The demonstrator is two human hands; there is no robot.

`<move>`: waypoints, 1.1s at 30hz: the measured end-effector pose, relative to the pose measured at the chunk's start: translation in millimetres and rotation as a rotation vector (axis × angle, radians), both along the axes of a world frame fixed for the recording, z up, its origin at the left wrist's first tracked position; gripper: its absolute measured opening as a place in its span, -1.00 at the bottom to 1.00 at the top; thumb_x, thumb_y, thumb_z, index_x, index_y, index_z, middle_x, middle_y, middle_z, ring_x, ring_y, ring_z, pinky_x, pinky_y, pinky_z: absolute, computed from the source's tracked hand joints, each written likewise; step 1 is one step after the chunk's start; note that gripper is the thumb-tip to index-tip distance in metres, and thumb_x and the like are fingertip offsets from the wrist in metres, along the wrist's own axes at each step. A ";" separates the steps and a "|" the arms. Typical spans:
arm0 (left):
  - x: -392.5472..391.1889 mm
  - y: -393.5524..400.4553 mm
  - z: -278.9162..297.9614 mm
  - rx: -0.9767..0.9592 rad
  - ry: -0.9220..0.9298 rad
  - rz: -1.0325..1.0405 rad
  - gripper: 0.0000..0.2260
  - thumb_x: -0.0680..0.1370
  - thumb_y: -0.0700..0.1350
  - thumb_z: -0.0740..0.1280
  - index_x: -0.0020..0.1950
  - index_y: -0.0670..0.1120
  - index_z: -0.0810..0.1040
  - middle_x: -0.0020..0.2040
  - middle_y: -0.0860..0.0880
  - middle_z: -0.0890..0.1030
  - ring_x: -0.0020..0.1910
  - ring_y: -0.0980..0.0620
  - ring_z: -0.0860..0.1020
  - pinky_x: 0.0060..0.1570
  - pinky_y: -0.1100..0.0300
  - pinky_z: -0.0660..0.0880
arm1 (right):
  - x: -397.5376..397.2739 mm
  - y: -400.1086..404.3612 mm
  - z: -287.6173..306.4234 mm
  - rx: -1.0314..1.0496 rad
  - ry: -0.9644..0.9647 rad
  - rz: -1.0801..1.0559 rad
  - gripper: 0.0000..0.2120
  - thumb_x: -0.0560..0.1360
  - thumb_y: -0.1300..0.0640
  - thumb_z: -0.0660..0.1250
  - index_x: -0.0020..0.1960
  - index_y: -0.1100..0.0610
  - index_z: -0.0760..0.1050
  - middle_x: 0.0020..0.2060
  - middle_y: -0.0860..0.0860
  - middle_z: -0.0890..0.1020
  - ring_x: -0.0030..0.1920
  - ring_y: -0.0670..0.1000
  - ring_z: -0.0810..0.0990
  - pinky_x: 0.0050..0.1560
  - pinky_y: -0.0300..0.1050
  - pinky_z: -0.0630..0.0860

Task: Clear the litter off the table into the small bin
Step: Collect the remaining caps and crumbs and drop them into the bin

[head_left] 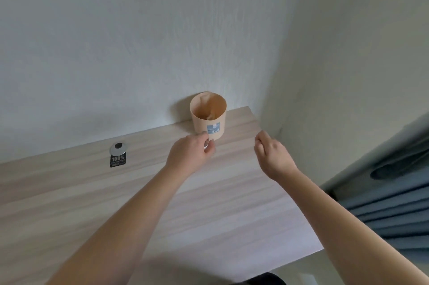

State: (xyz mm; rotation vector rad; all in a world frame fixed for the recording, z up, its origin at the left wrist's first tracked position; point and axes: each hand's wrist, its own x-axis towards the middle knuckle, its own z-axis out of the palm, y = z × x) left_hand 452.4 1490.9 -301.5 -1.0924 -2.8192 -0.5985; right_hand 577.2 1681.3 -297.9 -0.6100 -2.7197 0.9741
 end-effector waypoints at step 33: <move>-164.2 69.1 -49.6 -0.056 -0.010 0.272 -0.84 0.52 0.04 0.14 -0.10 -0.03 0.41 -0.22 0.04 0.46 -0.40 0.04 0.42 -0.42 0.25 0.29 | -263.5 65.7 -78.8 0.076 -0.086 0.588 -0.65 0.55 0.09 0.22 0.34 -0.03 0.36 0.29 -0.01 0.48 0.23 0.05 0.45 0.22 -0.01 0.44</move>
